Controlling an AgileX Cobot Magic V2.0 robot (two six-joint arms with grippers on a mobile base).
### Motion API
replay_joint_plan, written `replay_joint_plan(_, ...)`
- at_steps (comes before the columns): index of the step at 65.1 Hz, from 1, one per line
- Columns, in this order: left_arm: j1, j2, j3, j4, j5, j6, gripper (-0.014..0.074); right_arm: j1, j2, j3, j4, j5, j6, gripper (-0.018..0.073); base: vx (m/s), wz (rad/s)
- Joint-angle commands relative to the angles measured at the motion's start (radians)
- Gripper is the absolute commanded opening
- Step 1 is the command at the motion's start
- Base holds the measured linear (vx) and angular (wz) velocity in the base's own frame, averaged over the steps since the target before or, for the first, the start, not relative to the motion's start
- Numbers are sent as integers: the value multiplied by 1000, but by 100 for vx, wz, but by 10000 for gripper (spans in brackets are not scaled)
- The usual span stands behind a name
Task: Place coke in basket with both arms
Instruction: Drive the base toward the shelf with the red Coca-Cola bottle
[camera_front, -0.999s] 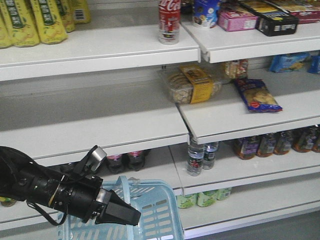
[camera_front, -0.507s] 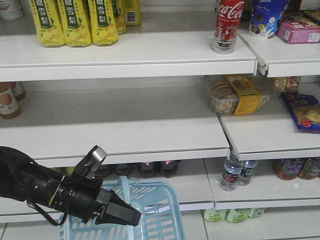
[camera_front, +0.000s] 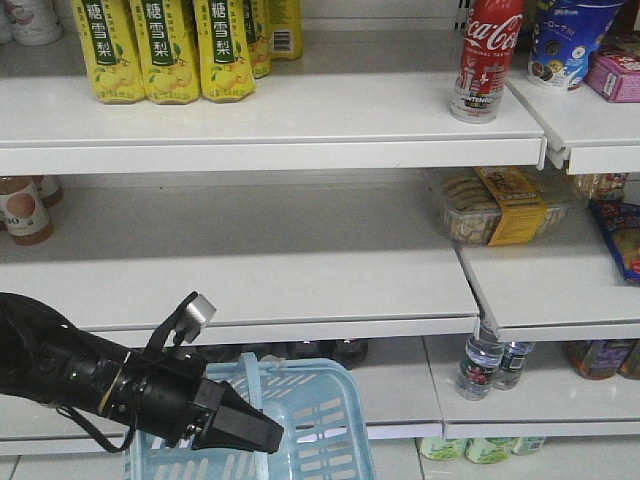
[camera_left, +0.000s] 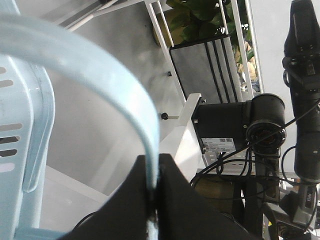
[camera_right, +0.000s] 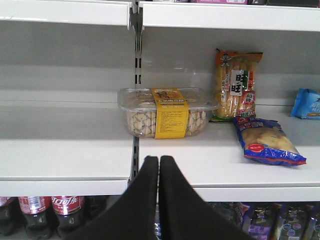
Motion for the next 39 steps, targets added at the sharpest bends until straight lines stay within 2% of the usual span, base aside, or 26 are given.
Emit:
replay_joint_plan(1,-3,-46,-16,-60,-222,7,-6,2,-18,11,-7,-75,-5,-9,6,3)
replay_joint_plan(39,-3,-46,-16,-60,-222,7,-6,2,-18,11,-7,-75,-5,-9,6,3)
